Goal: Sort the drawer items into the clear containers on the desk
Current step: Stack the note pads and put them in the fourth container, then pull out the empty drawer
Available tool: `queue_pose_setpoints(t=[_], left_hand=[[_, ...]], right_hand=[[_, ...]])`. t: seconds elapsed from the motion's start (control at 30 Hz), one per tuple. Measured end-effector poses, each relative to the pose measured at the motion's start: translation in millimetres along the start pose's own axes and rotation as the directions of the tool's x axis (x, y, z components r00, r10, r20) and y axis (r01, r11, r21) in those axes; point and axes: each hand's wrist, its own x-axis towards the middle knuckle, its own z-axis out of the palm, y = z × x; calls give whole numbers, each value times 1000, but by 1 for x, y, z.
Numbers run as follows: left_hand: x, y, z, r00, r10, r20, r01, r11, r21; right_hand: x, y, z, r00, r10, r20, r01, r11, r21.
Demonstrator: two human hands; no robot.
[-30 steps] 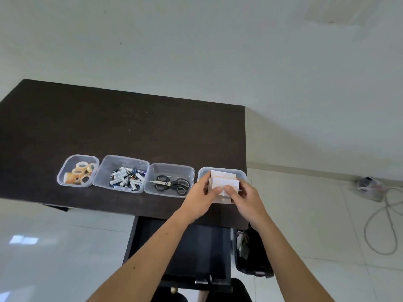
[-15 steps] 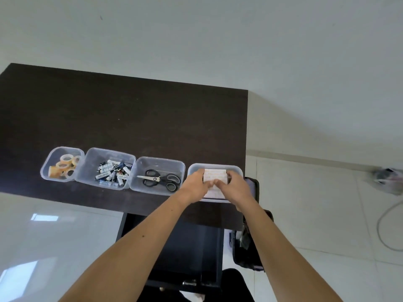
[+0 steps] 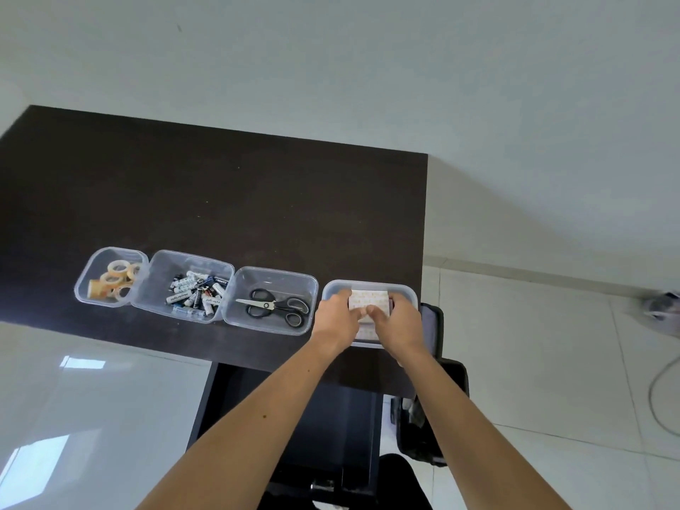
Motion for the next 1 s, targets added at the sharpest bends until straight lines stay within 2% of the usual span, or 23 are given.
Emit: queue_pose_setpoints(t=[0.27, 0.47, 0.53, 0.7, 0.83, 1.0], left_hand=[[-8, 5, -9, 1000, 4, 4, -3, 996, -90], [-51, -11, -15, 979, 120, -165, -158, 958, -241], [-75, -20, -23, 956, 187, -224, -242, 936, -255], [-123, -73, -35, 899, 243, -365, -359, 885, -295], [-153, -146, -35, 899, 316, -303, -400, 874, -276], [-181, -249, -33, 895, 423, -138, -435, 898, -65]], right_hand=[[-5, -4, -5, 999, -16, -47, 15, 999, -29], [-31, -6, -9, 965, -171, -201, 159, 985, -73], [-50, -7, -14, 945, -211, -249, 198, 977, -77], [-117, 3, -3, 876, -323, -358, 311, 946, -91], [-174, 35, 42, 868, -356, -346, 344, 934, -98], [-235, 83, 110, 911, -371, -179, 360, 928, -91]])
